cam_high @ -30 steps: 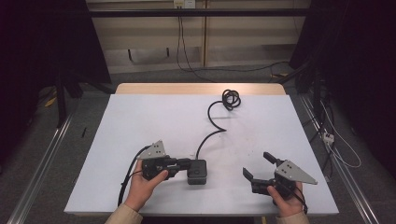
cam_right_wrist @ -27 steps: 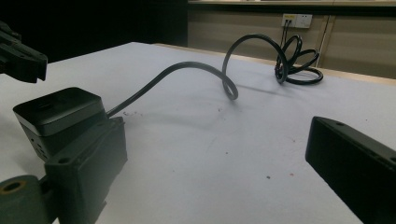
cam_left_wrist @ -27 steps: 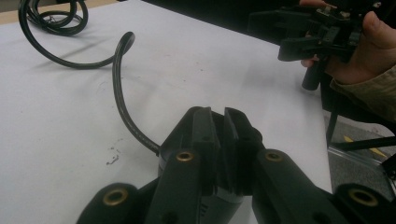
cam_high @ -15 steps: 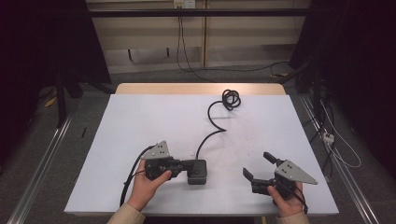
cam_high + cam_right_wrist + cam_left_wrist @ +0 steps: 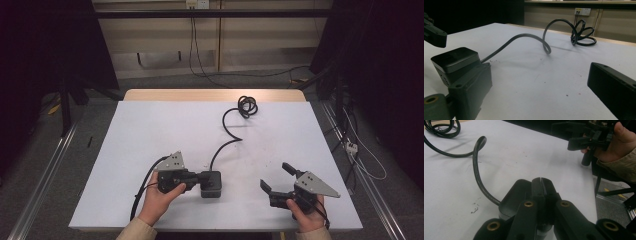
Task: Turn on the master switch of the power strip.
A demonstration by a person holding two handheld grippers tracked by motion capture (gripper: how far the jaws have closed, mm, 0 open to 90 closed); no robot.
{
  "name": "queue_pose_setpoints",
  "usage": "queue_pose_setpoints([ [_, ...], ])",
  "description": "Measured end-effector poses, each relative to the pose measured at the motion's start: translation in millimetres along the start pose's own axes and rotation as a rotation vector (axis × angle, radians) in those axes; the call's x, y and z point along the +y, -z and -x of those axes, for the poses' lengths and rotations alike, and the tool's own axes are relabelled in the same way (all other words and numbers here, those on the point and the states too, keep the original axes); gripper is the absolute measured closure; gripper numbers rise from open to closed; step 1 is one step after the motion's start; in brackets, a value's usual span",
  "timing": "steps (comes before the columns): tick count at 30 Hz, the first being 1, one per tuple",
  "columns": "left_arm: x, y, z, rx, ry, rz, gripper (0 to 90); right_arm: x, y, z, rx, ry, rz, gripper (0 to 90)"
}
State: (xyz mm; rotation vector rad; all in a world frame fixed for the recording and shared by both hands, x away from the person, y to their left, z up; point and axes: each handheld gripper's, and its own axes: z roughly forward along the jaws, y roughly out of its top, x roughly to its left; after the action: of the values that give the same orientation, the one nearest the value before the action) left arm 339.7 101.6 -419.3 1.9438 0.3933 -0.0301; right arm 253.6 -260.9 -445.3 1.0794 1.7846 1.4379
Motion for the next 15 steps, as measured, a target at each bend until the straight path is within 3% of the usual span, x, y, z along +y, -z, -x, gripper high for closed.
queue_pose_setpoints([
  [15, -0.2, -5.6, 2.0, -0.006, 0.004, -0.02, 90.0, 0.3, 0.2, 0.0, 0.0, -0.002, 0.002, 5.0],
])
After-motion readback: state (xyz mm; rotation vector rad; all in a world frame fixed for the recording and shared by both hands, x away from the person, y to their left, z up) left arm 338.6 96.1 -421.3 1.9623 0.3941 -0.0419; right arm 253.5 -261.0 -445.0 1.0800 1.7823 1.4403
